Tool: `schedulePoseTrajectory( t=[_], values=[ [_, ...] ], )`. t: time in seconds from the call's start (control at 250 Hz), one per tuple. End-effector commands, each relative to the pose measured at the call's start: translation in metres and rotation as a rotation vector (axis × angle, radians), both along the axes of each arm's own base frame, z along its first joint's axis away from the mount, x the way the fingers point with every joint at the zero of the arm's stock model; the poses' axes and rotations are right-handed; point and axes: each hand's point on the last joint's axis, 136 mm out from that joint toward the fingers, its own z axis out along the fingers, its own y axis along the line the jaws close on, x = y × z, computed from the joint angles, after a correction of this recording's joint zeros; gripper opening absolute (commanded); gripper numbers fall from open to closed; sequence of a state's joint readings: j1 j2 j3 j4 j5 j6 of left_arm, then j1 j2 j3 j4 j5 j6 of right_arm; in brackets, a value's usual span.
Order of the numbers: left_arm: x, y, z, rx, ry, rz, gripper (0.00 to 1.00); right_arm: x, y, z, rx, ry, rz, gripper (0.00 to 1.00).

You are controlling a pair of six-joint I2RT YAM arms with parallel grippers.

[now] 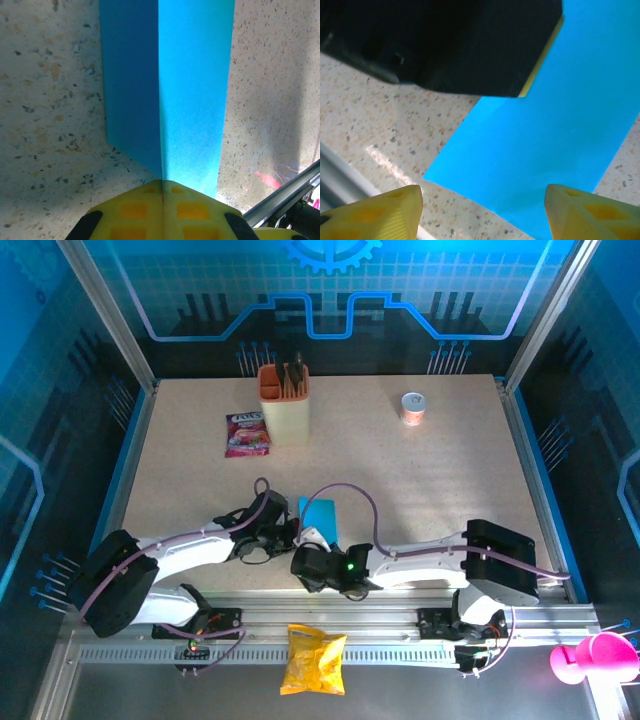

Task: Fold a paper plane with a square sheet of paper (pick it up from the middle)
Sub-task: Third fold the triangle at the center of the table.

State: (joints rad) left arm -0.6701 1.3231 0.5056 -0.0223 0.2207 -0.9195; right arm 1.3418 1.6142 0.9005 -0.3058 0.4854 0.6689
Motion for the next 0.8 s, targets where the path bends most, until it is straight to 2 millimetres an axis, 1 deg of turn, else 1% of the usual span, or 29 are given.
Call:
schedulePoseTrajectory(
  t=[0.0, 0.168, 0.296, 0.328, 0.336, 0.372, 0.515, 0.659, 0.743, 0.795],
  values=[
    [-0.001, -0.013, 0.010, -0.074, 0.012, -0.018, 0.00, 0.003, 0.003, 0.004, -0.036, -0.056, -0.013, 0.69],
    [-0.001, -0.012, 0.009, -0.081, 0.015, -0.014, 0.00, 0.004, 0.007, 0.005, -0.032, -0.069, -0.013, 0.69],
    [-0.001, -0.012, 0.009, -0.098, 0.021, 0.000, 0.00, 0.002, 0.003, 0.004, 0.021, -0.069, -0.033, 0.69],
    [-0.001, -0.012, 0.008, -0.101, 0.024, 0.005, 0.00, 0.001, 0.006, 0.009, 0.048, -0.070, -0.034, 0.69],
    [-0.001, -0.012, 0.008, -0.101, 0.024, 0.007, 0.00, 0.000, 0.001, 0.004, 0.036, -0.068, -0.036, 0.69],
    [-0.001, -0.012, 0.009, -0.106, 0.024, 0.007, 0.00, 0.000, -0.001, 0.001, 0.038, -0.066, -0.039, 0.69],
    [-0.001, -0.013, 0.010, -0.119, 0.027, 0.010, 0.00, 0.002, -0.004, -0.001, 0.034, -0.075, -0.062, 0.68],
    [-0.002, -0.012, 0.010, -0.120, 0.025, 0.011, 0.00, 0.005, -0.003, -0.003, 0.032, -0.082, -0.078, 0.60],
    [-0.003, -0.012, 0.009, -0.119, 0.027, 0.011, 0.00, 0.006, -0.002, -0.004, 0.039, -0.072, -0.076, 0.52],
    [-0.003, -0.011, 0.009, -0.119, 0.026, 0.010, 0.00, 0.006, -0.001, -0.004, 0.045, -0.067, -0.078, 0.45]
  ],
)
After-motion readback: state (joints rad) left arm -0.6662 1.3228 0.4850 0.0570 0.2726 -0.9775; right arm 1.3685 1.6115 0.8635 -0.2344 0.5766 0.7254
